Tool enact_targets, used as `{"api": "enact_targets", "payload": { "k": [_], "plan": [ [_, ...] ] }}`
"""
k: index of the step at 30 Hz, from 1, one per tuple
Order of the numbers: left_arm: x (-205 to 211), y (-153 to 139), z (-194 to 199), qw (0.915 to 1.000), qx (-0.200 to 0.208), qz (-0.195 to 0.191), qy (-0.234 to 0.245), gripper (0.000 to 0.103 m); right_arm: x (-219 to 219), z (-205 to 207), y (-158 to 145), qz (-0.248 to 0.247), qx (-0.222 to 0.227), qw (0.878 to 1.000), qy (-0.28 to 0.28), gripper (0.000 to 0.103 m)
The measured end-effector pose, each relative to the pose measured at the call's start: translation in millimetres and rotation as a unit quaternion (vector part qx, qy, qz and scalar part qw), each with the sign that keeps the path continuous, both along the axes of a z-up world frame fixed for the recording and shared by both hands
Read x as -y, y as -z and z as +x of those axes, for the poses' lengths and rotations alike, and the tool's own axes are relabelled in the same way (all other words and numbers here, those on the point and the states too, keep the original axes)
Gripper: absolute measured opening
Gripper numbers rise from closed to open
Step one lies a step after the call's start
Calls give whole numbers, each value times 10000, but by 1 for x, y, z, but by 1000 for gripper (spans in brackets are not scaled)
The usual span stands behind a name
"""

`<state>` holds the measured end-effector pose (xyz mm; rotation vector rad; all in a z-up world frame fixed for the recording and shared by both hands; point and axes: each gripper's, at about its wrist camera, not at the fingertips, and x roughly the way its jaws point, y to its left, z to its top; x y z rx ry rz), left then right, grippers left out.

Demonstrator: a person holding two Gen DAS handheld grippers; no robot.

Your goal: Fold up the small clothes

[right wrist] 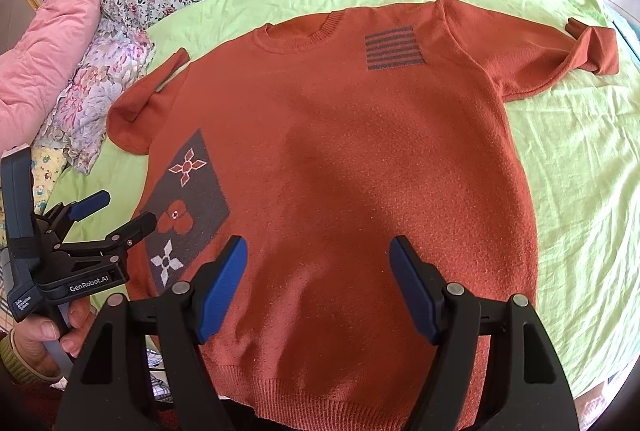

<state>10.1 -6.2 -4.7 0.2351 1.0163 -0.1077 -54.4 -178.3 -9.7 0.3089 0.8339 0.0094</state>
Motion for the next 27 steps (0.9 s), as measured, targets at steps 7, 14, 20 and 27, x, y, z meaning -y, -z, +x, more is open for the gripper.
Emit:
{"api": "enact_targets", "payload": {
  "k": [7,14,20,27],
  "plan": [
    [0,1,8,10000,-60,36,-46,98,7,5,-2,26,-1,10000,49,74],
    [4,3,17,9999,-93,17,-76,98,18,12,-4,70,-23,9999,111,74],
    [6,8,27,9996,-244,-35,-127,98,24,19,-2,128,-86,9998,97,74],
    [9,10,43,9990,-384,-58,-210,98,41,28,-2,248,-99,9995,186,74]
  ]
}}
